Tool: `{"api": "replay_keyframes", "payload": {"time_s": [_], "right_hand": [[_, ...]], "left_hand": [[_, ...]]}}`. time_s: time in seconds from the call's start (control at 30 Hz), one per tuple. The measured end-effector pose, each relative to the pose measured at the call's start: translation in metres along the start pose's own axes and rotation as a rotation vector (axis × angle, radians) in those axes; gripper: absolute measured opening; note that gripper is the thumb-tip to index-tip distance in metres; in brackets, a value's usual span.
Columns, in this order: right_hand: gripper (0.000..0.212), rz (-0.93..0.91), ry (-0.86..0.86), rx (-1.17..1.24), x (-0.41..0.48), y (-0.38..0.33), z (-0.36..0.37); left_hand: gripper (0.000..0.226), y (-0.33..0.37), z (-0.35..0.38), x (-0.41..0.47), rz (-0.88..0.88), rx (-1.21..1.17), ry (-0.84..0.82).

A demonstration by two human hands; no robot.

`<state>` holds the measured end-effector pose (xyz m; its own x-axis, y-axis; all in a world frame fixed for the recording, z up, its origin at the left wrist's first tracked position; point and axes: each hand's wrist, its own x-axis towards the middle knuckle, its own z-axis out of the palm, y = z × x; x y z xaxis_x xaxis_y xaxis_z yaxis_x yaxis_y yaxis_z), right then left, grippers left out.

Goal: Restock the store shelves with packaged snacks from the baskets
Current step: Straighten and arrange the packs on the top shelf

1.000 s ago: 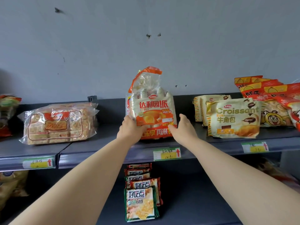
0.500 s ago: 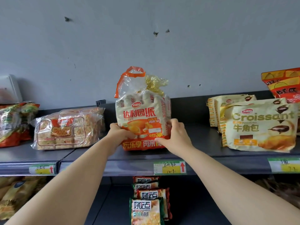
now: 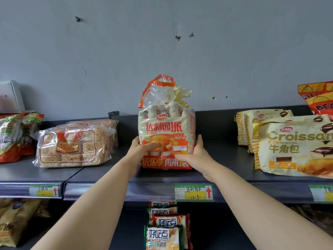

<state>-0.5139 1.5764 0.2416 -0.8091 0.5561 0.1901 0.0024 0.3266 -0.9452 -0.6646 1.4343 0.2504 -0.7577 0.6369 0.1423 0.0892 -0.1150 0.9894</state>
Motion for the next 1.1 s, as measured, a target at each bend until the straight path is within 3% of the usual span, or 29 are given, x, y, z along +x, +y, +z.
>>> {"api": "replay_keyframes", "payload": {"time_s": [0.13, 0.3, 0.5, 0.63, 0.8, 1.1], "right_hand": [[0.090, -0.054, -0.024, 0.025, 0.000, -0.002, -0.001], [0.067, -0.093, -0.122, 0.008, -0.006, -0.011, 0.010], [0.092, -0.046, -0.076, 0.093, -0.004, -0.015, 0.019], [0.084, -0.058, -0.090, 0.053, -0.004, -0.010, 0.020], [0.077, -0.078, -0.013, 0.085, -0.001, -0.007, 0.015], [0.084, -0.049, 0.071, 0.164, 0.009, -0.001, 0.013]], "left_hand": [[0.093, -0.003, -0.002, -0.002, -0.003, -0.005, -0.035], [0.104, -0.001, -0.009, -0.007, 0.057, -0.024, 0.092], [0.124, 0.003, -0.009, -0.005, 0.090, -0.011, 0.177], [0.125, -0.016, -0.036, 0.040, -0.070, -0.171, 0.229], [0.085, 0.015, -0.004, 0.005, -0.037, -0.208, 0.081], [0.083, 0.002, 0.001, 0.026, -0.028, -0.170, 0.051]]}}
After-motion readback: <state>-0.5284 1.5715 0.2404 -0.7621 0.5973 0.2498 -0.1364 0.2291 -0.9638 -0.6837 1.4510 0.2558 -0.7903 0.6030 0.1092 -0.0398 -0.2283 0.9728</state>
